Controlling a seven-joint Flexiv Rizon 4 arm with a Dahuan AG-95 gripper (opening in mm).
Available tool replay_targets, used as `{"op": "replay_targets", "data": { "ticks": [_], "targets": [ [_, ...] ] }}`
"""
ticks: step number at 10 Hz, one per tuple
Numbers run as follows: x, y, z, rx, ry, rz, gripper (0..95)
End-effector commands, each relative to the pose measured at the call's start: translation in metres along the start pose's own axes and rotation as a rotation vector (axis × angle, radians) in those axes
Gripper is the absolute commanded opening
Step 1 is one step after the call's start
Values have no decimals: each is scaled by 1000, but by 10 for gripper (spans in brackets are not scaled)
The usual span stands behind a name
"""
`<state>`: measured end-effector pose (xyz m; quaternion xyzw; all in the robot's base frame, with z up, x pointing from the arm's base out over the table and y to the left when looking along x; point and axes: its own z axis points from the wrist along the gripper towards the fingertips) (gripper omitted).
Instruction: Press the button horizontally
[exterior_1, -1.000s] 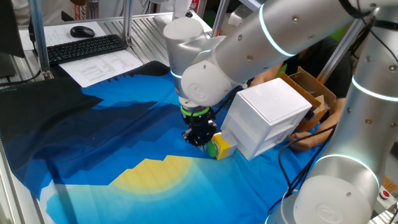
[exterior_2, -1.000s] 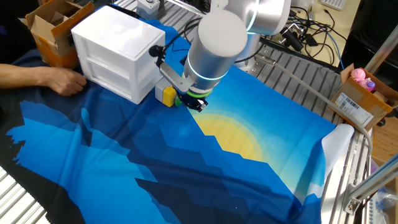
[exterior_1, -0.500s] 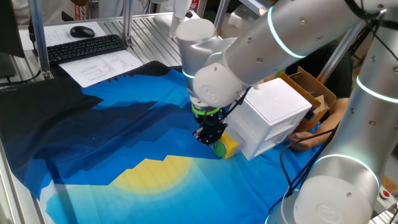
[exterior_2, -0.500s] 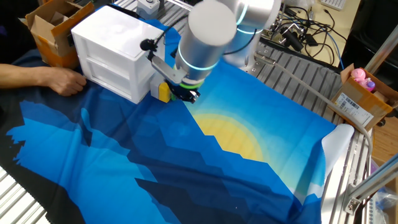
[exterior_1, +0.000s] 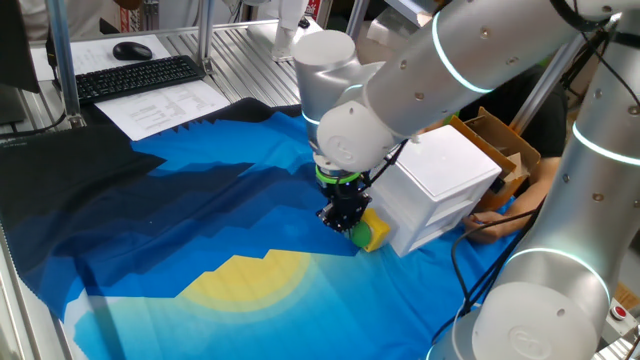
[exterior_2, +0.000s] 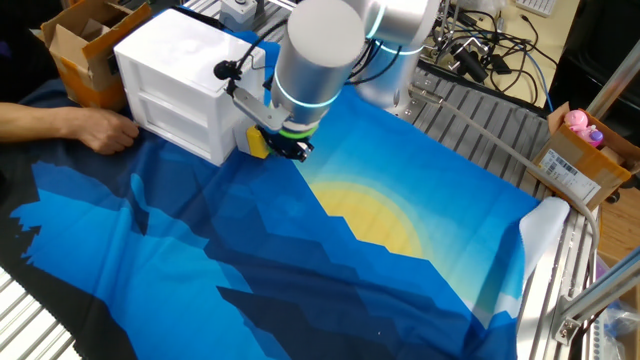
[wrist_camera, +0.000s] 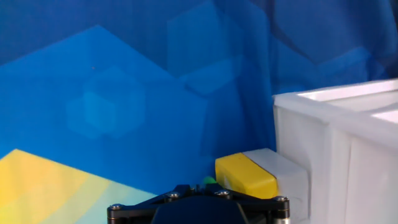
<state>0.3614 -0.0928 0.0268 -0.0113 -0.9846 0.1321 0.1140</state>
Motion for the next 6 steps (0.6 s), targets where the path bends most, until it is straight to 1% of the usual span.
{"op": "replay_targets", "data": {
  "ticks": [1, 2, 3, 4, 6],
  "targets": [
    [4, -1, 1, -47, -2, 36, 0],
    [5, -1, 1, -67, 0, 38, 0],
    [5, -1, 0, -63, 0, 25, 0],
    [7, 0, 2, -64, 0, 21, 0],
    [13, 1, 6, -61, -3, 2, 0]
  ]
}}
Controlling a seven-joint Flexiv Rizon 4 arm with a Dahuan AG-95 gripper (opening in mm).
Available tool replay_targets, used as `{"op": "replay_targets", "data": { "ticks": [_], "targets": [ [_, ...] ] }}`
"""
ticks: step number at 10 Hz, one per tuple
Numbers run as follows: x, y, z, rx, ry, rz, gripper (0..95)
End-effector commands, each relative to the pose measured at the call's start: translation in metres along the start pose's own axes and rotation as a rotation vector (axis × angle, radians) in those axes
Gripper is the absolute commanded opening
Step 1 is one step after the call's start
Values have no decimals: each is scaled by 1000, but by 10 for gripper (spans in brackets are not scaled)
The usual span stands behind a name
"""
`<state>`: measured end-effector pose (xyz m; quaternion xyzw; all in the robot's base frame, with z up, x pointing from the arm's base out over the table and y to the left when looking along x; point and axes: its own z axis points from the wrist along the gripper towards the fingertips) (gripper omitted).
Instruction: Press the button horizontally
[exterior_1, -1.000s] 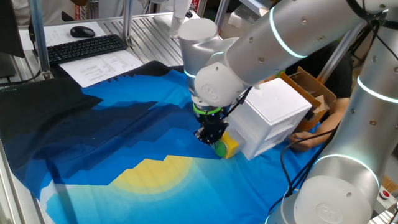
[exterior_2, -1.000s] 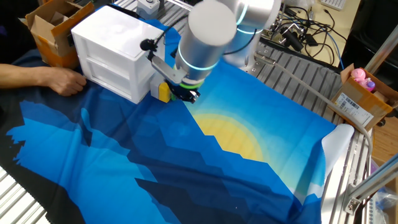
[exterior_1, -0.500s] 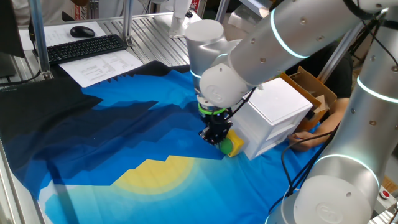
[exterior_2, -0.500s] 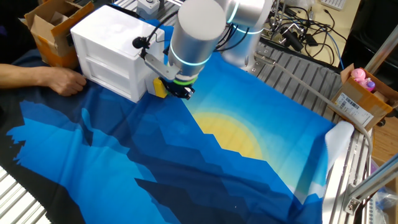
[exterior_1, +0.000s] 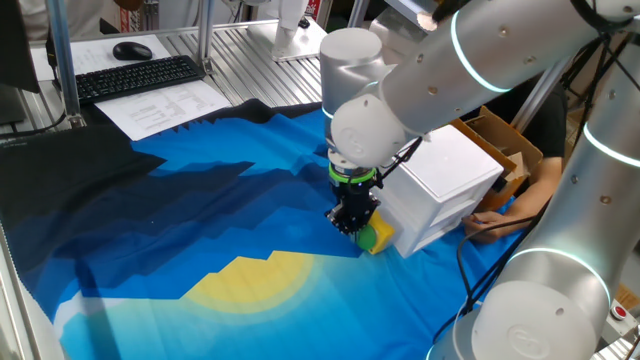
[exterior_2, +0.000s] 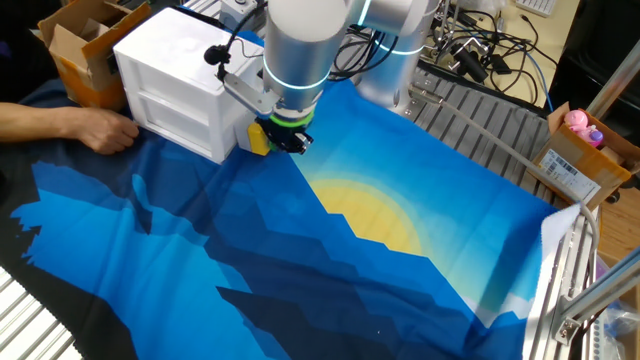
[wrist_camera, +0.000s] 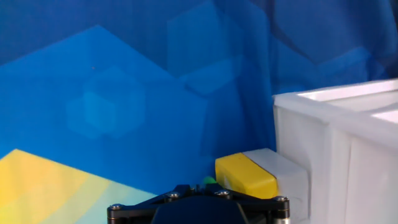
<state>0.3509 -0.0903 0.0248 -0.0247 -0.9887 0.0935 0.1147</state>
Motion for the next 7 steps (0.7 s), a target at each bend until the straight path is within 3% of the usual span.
{"op": "replay_targets", "data": {
  "ticks": [1, 4, 5, 7],
  "targets": [
    [5, -2, 3, 19, -7, -25, 0],
    [7, -1, 4, 33, 2, -47, 0],
    [6, -2, 5, 75, 0, -79, 0],
    [3, -8, 9, 70, -6, -95, 0]
  ]
}}
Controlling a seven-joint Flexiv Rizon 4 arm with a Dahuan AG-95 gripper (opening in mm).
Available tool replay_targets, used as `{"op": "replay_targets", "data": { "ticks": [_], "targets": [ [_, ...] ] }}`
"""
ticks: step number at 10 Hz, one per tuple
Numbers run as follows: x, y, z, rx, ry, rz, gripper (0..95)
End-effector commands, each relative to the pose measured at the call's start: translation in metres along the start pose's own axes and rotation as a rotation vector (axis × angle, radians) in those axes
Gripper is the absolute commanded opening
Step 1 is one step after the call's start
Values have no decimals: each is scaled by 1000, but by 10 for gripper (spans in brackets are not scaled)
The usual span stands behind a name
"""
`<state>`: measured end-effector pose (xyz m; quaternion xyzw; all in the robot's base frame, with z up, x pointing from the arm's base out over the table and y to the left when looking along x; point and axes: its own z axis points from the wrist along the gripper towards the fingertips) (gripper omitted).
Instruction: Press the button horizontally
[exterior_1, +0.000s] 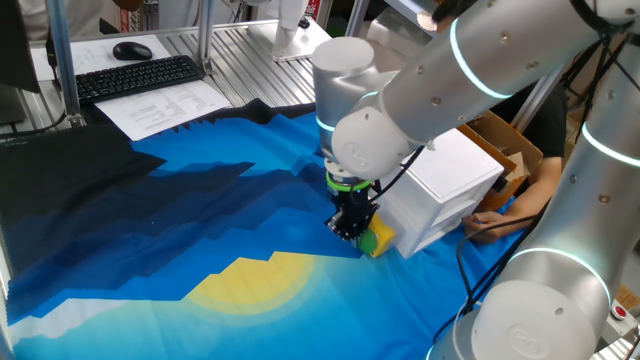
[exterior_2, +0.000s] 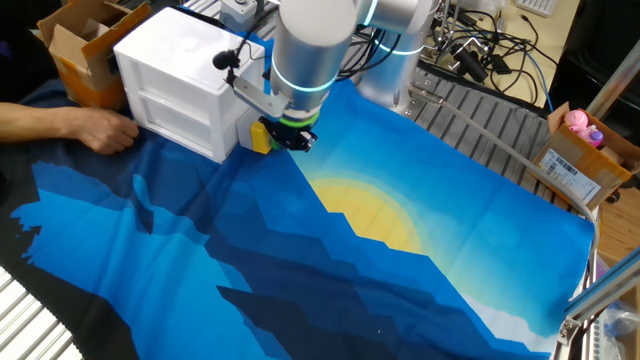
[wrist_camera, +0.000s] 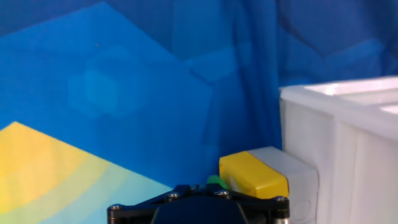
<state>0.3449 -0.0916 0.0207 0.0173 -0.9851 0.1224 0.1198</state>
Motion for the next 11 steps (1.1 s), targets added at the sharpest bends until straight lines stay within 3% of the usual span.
{"op": "replay_targets", "data": {
  "ticks": [1, 2, 3, 4, 5, 6, 7, 9, 10, 11],
  "targets": [
    [-2, -11, 6, -5, -11, -20, 0],
    [-4, -19, 10, -39, -15, -25, 0],
    [-4, -20, 8, -104, -13, 15, 0],
    [-2, -15, 4, -120, -10, 37, 0],
    [-1, -8, 1, -59, -10, 22, 0],
    [-1, -6, 1, -37, -13, 5, 0],
    [-1, -6, 0, -61, -13, 14, 0],
    [-6, 0, -8, -142, -9, 67, 0],
    [-11, 5, -17, -180, -3, 97, 0],
    [-17, 10, -27, -199, 1, 113, 0]
  ]
}}
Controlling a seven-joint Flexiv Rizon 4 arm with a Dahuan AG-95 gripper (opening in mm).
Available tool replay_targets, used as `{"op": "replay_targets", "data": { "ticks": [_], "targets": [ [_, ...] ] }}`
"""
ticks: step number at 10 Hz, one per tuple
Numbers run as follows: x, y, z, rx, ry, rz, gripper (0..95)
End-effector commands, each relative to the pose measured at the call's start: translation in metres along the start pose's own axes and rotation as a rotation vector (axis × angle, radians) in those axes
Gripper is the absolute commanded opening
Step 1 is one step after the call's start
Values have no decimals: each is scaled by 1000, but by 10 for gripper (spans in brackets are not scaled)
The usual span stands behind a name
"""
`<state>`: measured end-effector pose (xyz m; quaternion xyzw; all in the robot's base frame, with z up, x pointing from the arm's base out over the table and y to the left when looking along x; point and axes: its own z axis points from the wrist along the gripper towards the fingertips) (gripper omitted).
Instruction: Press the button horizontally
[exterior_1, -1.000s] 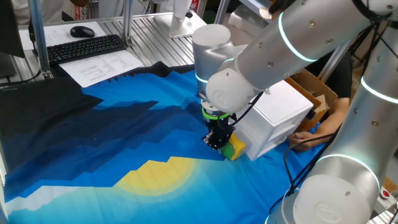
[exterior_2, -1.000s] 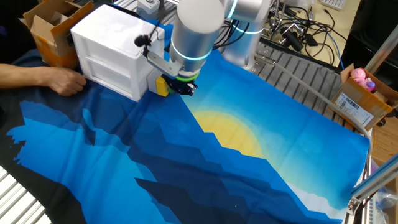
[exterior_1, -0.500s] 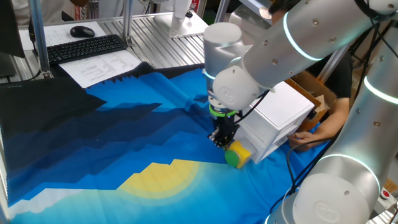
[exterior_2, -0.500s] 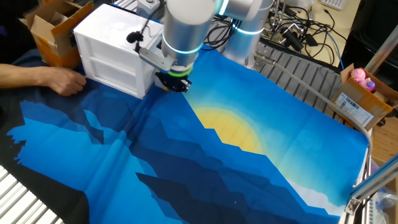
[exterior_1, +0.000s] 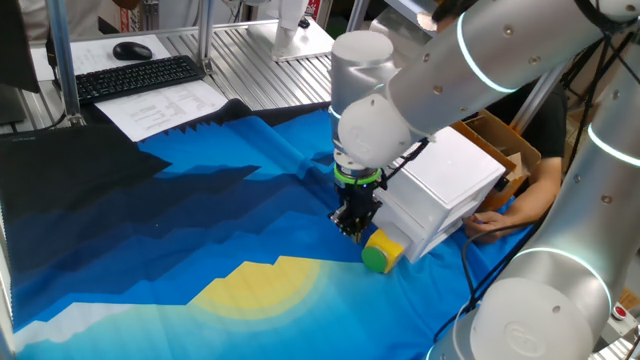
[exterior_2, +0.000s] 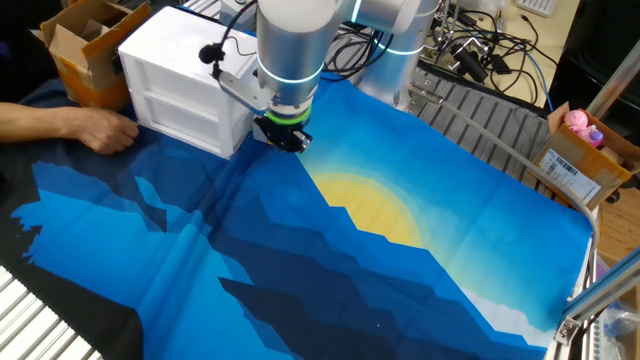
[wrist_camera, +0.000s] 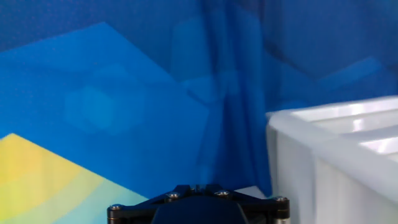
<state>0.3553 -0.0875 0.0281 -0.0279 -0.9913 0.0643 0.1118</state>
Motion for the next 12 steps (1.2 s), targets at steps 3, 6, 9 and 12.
{"op": "replay_targets", "data": {
  "ticks": [3, 6, 9, 12],
  "targets": [
    [-28, 23, -36, -187, 30, 107, 0],
    [-39, 37, -44, -203, 43, 138, 0],
    [-32, 46, -50, -204, 39, 185, 0],
    [-26, 52, -55, -199, 48, 234, 0]
  ]
}}
